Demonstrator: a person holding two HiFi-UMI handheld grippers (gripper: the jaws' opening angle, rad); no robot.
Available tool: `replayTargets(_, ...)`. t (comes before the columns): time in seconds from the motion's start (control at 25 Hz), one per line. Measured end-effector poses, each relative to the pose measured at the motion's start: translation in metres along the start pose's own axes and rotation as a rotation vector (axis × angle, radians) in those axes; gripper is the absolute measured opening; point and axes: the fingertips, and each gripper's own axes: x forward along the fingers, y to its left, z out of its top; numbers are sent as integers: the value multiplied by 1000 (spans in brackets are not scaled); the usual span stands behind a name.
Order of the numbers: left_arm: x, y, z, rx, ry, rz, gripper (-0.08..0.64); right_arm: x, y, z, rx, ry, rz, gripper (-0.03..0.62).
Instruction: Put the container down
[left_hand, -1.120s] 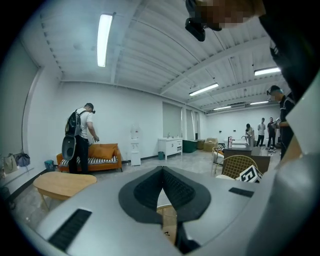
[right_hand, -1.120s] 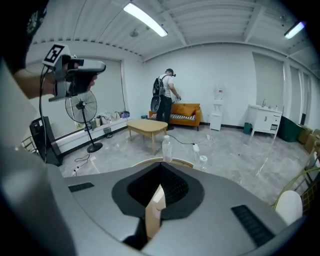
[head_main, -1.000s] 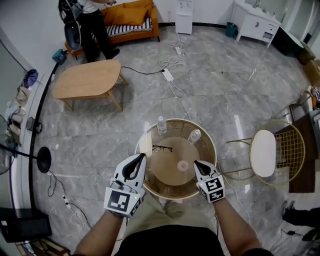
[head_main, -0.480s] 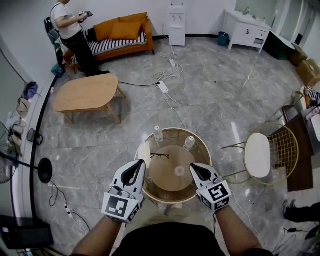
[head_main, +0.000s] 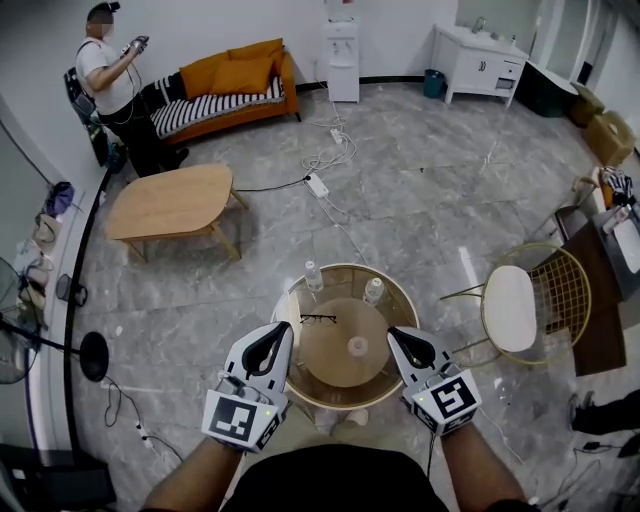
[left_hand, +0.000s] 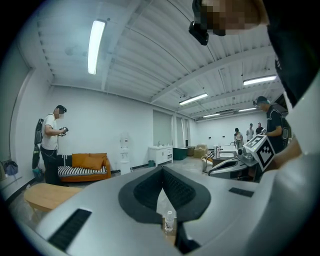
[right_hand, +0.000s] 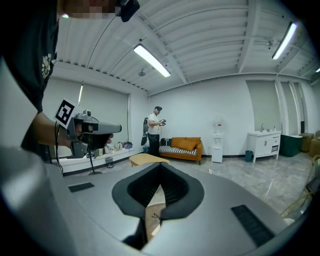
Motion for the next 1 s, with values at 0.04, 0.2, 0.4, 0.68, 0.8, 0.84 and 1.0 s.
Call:
replayTargets(0.04, 1, -1, 4, 6, -6, -10, 14, -3, 1, 6, -5, -12, -6, 12)
replayTargets(0.2, 5, 2, 12, 14, -27, -41, 14, -6, 2, 14, -5, -44, -42, 12)
replayTargets(0.4, 3, 23, 18, 25, -26, -61, 14, 0, 8, 15, 20, -35, -86, 12)
replayTargets(0.68, 0, 72, 18, 11, -28, -89, 15, 28, 30, 35, 27, -44, -162, 12)
replayTargets(0.8, 4, 84, 19, 8, -37, -121, 15, 36, 35, 42, 31, -49, -206, 12)
replayTargets(0.84, 4, 87, 20, 6, -40, -131, 14, 38, 37, 44, 32, -49, -215, 12)
replayTargets(1.0, 5, 100, 26, 7, -52, -170, 14, 46, 46, 55, 39, -42, -246, 14)
